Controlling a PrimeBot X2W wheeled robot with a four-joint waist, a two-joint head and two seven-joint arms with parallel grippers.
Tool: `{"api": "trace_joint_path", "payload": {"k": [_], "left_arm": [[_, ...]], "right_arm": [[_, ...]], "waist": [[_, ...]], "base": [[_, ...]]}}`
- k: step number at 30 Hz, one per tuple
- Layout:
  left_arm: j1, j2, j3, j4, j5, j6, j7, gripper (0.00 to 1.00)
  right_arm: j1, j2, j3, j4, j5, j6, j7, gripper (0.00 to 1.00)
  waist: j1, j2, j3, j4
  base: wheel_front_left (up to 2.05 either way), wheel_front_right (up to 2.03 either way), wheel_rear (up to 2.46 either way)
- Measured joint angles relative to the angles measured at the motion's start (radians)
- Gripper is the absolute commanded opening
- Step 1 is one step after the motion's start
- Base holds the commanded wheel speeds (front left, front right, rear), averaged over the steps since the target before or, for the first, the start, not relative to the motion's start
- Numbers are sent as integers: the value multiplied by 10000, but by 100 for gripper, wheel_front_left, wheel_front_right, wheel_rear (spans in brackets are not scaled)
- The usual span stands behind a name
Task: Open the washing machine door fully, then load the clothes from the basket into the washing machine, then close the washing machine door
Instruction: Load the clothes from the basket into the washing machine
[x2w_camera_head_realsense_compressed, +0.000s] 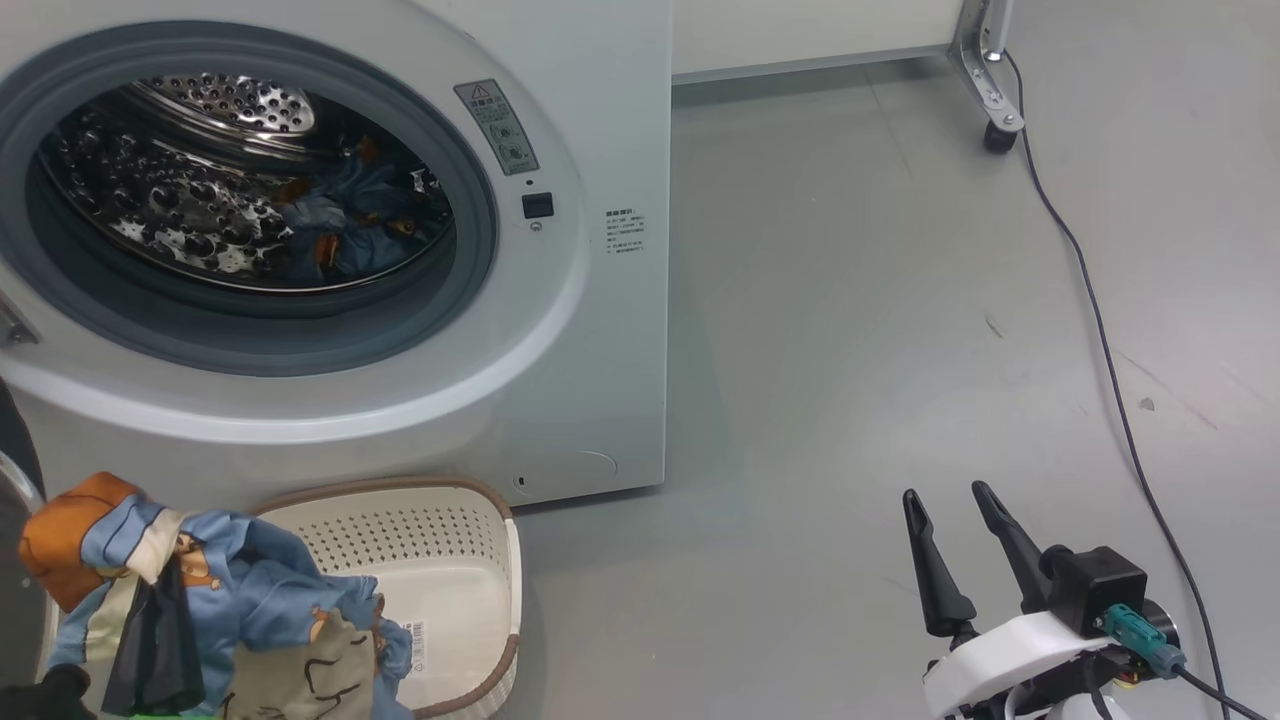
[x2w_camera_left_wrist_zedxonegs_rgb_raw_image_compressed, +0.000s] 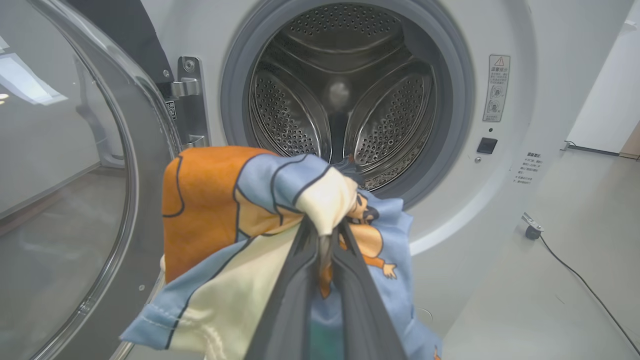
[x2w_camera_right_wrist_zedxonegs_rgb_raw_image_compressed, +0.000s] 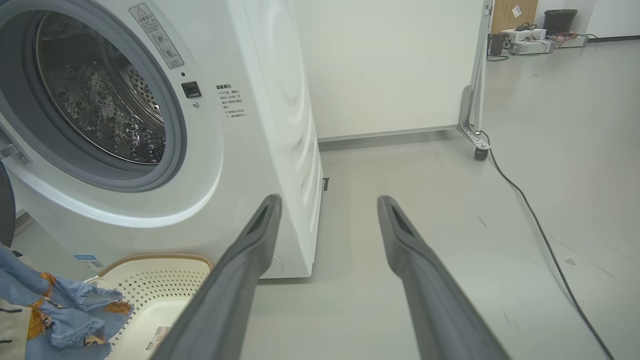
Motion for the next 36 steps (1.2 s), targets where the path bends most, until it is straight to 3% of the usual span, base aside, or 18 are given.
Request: {"api": "trace_joint_path", "payload": {"k": [8, 23, 36], "left_arm": [[-471, 13, -4, -249, 10, -4, 0, 0], [-3364, 500, -238, -412, 79, -15, -2, 0], [-6229, 1509, -485, 435, 82, -61, 236, 0]], "right_arm": [[-35, 10, 81, -209, -100, 0, 0, 100], [-810, 38, 418, -545, -261, -2, 0, 100], [-1693, 50, 849, -732, -433, -17, -2, 100]], "waist": [[0, 0, 595, -67], [1, 0, 2271, -327], [1, 0, 4004, -628]], "base": [[0, 0, 0], [0, 0, 0], [0, 0, 0]]}}
